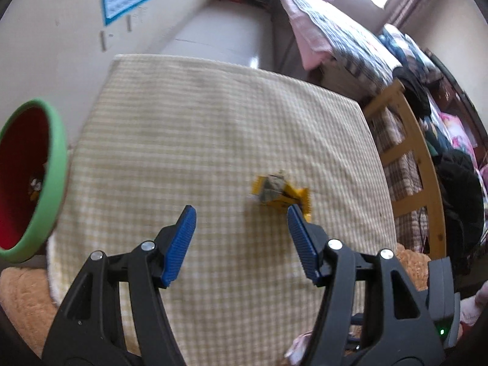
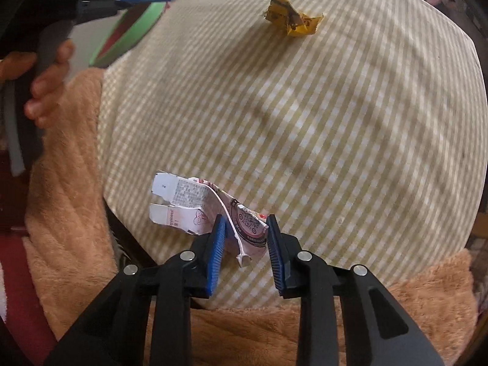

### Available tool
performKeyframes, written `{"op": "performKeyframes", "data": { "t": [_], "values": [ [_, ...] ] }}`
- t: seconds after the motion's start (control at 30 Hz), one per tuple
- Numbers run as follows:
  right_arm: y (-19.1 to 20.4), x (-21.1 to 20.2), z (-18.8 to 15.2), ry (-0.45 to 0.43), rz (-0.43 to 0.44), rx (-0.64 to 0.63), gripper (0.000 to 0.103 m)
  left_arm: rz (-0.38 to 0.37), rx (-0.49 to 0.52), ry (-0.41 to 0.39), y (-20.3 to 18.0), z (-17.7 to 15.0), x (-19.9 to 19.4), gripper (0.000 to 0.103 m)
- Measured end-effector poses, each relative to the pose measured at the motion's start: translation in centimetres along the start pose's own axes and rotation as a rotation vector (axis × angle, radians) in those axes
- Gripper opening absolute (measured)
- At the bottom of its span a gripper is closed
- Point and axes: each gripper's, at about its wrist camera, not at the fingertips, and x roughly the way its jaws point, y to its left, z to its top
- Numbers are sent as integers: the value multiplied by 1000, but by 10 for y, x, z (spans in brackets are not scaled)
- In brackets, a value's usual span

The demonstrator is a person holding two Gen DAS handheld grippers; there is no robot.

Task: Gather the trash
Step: 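Grasp the small gold wrapper with the left tool while the right tool grasps the pink-white paper, then carry the gold wrapper and pink-white paper over the red bin and open both tools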

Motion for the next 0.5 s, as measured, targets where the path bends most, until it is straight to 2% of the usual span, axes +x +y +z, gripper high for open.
{"op": "performKeyframes", "data": {
  "t": [0.27,0.33,0.4,0.5],
  "values": [
    [-33,-23,-10,-170,-3,181,25,-19,45,76,-44,13,54,59],
    [-34,-28,-14,-201,-17,195,25,-9,49,106,-48,11,68,52],
    [-29,-33,-16,-233,-36,191,25,-30,32,138,-48,11,79,34],
    [-24,-36,-13,-253,-65,183,25,-43,44,140,-52,9,82,27]
  ]
}}
